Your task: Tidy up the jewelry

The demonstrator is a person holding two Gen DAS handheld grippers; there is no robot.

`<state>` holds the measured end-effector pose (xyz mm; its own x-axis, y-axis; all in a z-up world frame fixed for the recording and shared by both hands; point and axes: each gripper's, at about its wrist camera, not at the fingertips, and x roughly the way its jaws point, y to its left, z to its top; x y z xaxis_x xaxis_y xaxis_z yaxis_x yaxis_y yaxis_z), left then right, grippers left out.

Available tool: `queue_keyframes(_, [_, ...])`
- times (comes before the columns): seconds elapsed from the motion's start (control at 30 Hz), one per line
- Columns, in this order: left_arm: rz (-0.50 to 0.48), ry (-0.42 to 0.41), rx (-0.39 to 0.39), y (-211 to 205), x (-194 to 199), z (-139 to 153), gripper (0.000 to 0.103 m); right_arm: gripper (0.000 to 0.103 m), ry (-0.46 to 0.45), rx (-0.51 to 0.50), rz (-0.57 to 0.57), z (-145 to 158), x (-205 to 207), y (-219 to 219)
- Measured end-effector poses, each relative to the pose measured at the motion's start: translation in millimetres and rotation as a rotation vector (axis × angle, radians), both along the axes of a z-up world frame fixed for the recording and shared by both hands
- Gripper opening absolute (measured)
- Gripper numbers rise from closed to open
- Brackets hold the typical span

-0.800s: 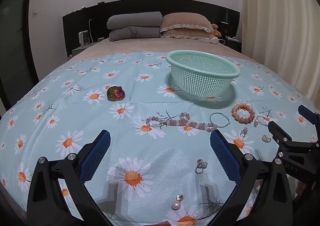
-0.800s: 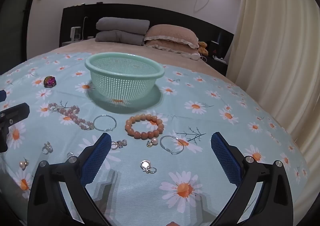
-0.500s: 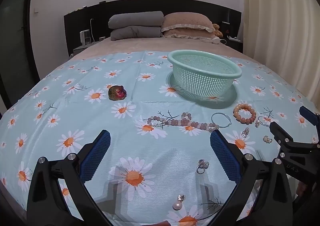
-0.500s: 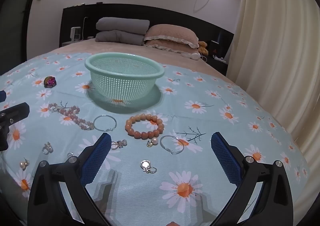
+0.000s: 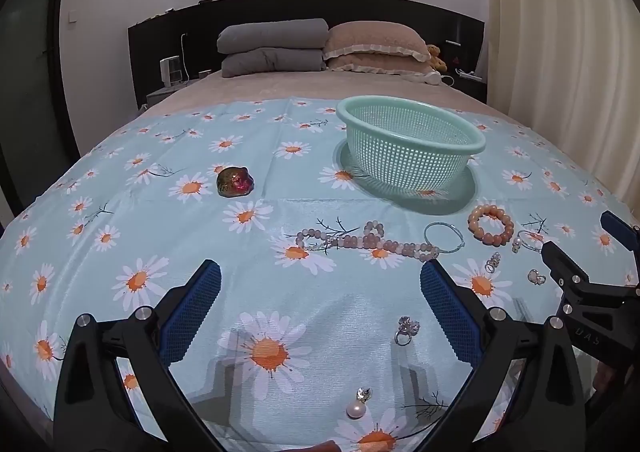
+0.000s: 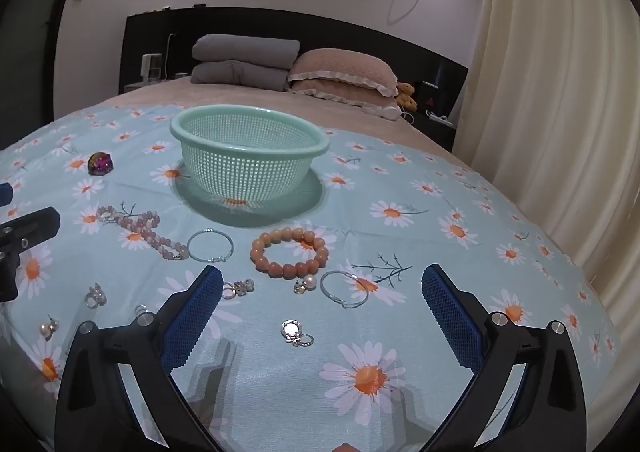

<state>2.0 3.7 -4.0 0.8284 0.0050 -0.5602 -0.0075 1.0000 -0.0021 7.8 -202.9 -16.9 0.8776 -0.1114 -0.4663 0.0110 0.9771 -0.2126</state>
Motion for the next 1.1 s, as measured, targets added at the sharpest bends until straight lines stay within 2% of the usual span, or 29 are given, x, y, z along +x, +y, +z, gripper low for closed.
queue_keyframes(1.1, [0.005,-0.018,0.041,-5,-2,2,0.098,0.096,0.014,0.017,0.004,-1,2,-2])
